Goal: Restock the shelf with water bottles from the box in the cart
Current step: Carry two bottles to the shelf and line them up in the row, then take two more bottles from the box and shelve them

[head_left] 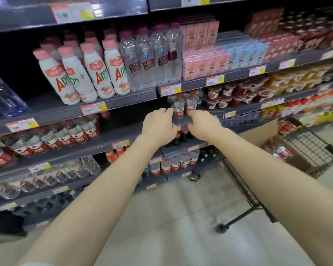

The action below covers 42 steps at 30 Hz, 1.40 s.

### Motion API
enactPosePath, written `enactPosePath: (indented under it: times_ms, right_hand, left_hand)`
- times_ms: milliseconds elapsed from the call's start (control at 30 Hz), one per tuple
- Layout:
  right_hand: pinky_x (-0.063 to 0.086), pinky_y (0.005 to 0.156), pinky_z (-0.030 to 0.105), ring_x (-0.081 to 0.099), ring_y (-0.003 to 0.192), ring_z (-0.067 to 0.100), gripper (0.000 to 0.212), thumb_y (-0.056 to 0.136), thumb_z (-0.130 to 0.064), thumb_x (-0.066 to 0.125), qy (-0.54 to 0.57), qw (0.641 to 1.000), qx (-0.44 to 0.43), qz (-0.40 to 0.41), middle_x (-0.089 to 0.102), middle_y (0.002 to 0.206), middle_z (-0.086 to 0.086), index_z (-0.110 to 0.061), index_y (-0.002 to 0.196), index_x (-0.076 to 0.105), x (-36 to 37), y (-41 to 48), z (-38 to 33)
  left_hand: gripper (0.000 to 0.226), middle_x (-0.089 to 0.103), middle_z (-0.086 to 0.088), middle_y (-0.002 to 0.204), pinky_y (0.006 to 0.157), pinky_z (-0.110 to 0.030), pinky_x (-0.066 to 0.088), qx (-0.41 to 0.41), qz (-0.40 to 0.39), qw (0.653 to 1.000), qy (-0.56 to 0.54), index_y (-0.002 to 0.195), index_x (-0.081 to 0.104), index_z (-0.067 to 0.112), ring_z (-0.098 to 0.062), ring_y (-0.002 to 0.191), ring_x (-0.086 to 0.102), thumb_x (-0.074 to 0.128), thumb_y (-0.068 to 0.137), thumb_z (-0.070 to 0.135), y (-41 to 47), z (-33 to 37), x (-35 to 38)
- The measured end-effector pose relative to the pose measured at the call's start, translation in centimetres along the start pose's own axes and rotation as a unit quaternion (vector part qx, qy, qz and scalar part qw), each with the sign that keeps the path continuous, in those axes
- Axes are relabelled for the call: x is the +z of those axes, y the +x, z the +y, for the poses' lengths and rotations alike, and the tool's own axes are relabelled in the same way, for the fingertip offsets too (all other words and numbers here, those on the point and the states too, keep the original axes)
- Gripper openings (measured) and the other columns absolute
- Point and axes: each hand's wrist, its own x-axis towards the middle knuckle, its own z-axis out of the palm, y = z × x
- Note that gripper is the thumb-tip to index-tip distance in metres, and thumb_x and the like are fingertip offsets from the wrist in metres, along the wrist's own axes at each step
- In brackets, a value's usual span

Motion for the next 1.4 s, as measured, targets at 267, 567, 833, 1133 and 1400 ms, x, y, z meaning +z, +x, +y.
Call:
enactPosePath:
  times_ms: [267,567,833,1133,1400]
  right_hand:
    - [0.058,0.083,0.043,0.064,0.115,0.030,0.052,0.103,-0.027,0.049,0.014,0.998,0.053,0.010,0.054,0.150,0.008,-0.017,0.154,0.042,-5.6,-6.4,15.2]
    - [0.060,0.077,0.042,0.067,0.100,0.025,0.034,0.102,-0.022,0.046,-0.033,0.992,0.111,-0.040,0.065,0.124,0.009,-0.013,0.133,0.058,-10.3,-14.1,35.4]
    - [0.058,0.088,0.046,0.064,0.109,0.031,0.038,0.098,-0.024,0.046,0.007,0.988,0.148,-0.046,0.066,0.127,0.010,-0.010,0.130,0.060,-10.5,-15.7,45.3]
    - [0.059,0.087,0.045,0.066,0.107,0.031,0.041,0.098,-0.030,0.050,-0.003,0.987,0.133,-0.094,0.065,0.125,0.011,-0.011,0.132,0.058,-7.2,-9.0,51.8]
    - [0.058,0.086,0.043,0.066,0.103,0.032,0.033,0.098,-0.032,0.055,-0.021,0.977,0.100,-0.189,0.067,0.117,0.011,-0.012,0.123,0.061,-1.5,0.2,55.9]
  left_hand:
    - [0.066,0.055,-0.012,0.154,0.099,-0.044,0.054,0.057,-0.042,0.997,-0.040,0.160,0.040,0.012,-0.035,0.131,0.060,0.054,0.103,0.040,2.4,15.8,1.9]
    - [0.048,0.062,-0.010,0.135,0.063,-0.038,0.051,0.078,-0.097,0.992,-0.015,0.143,0.054,0.016,-0.027,0.087,0.066,0.053,0.104,0.044,6.3,34.1,7.0]
    - [0.059,0.063,-0.012,0.133,0.077,-0.040,0.055,0.063,-0.164,0.982,-0.070,0.155,0.044,0.013,-0.032,0.105,0.067,0.053,0.104,0.041,10.2,41.3,11.2]
    - [0.060,0.058,-0.012,0.143,0.091,-0.047,0.058,0.001,-0.218,0.973,-0.077,0.153,0.042,0.012,-0.032,0.120,0.063,0.054,0.103,0.043,18.0,42.8,19.9]
    - [0.063,0.061,-0.014,0.133,0.086,-0.043,0.059,-0.076,-0.269,0.955,-0.101,0.152,0.039,0.006,-0.033,0.114,0.065,0.057,0.104,0.042,24.0,41.9,28.8]
